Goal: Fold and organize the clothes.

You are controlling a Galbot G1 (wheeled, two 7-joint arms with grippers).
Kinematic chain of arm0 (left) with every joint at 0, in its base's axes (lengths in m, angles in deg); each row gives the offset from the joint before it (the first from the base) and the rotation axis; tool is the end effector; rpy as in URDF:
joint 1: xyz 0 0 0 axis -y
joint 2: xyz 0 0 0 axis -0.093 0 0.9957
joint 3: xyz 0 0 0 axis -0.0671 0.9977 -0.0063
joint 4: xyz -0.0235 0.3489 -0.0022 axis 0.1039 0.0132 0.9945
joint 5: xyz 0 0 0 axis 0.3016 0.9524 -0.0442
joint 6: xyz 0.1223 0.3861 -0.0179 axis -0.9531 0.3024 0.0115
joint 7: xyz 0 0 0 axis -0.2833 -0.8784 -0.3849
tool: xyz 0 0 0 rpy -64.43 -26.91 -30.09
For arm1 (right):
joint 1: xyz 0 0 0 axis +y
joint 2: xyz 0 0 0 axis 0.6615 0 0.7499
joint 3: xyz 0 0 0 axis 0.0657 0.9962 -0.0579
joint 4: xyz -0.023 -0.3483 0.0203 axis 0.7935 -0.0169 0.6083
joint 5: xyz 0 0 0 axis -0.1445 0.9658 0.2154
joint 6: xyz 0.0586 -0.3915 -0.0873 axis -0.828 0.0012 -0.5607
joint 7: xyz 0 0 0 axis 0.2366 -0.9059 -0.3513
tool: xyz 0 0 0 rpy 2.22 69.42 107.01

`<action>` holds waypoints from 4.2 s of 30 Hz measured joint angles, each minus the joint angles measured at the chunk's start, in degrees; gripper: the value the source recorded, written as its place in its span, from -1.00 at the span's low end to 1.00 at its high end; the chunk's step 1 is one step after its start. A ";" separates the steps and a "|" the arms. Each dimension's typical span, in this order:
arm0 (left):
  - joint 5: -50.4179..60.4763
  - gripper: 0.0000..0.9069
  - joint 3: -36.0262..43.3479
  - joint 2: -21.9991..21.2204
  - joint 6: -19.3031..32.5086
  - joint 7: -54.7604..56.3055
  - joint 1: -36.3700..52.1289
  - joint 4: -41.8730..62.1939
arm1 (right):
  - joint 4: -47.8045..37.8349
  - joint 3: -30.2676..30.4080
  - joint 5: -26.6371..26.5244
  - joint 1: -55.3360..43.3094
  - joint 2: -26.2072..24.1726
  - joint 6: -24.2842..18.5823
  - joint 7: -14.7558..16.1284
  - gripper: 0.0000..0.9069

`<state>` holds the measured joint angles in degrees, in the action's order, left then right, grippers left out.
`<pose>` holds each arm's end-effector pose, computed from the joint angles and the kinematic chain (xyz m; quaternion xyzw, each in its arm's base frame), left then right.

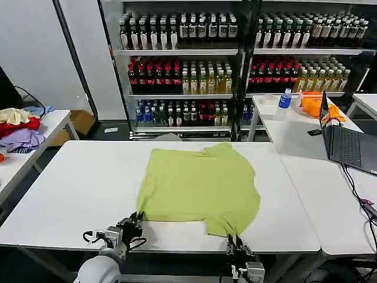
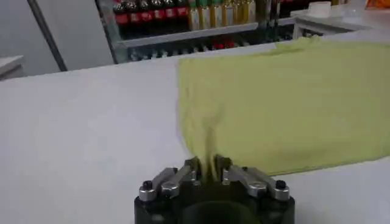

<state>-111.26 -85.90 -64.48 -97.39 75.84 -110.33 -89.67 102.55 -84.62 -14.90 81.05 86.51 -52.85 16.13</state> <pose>0.2934 0.0121 -0.3129 -0.0677 -0.9505 -0.0758 0.2937 0.1987 0.0767 -0.2982 0.0009 -0.9640 -0.0238 0.2647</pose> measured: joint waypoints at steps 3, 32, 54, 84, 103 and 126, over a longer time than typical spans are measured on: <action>-0.65 -0.93 -0.36 0.02 -0.15 0.13 -0.45 -0.56 | 1.37 -0.48 0.68 0.92 -0.40 -0.66 0.59 -1.00; -7.19 -0.96 -5.78 1.21 0.46 0.45 -6.46 -14.16 | 11.91 -9.70 4.19 4.02 -7.32 -9.36 7.13 -1.00; -0.54 -0.96 2.21 0.29 2.76 -0.05 6.10 -2.14 | -4.46 -7.80 4.26 -12.82 -12.85 -9.45 9.94 -1.00; 1.37 1.00 2.82 -1.53 5.37 0.78 8.20 2.35 | -11.24 -6.24 7.61 -17.02 -11.44 -9.95 9.30 1.00; 0.78 -0.22 2.86 -2.71 4.96 0.78 6.96 4.88 | -10.06 -8.96 -4.78 -13.41 -10.86 -3.00 5.68 1.00; 0.15 -0.96 3.45 -3.71 5.13 1.06 8.14 7.97 | -12.59 -6.83 -11.55 -15.81 -11.15 -1.11 4.89 -1.00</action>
<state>-111.10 -82.45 -68.20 -92.27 76.90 -102.19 -81.70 89.96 -91.45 -26.45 65.23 75.37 -53.96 21.02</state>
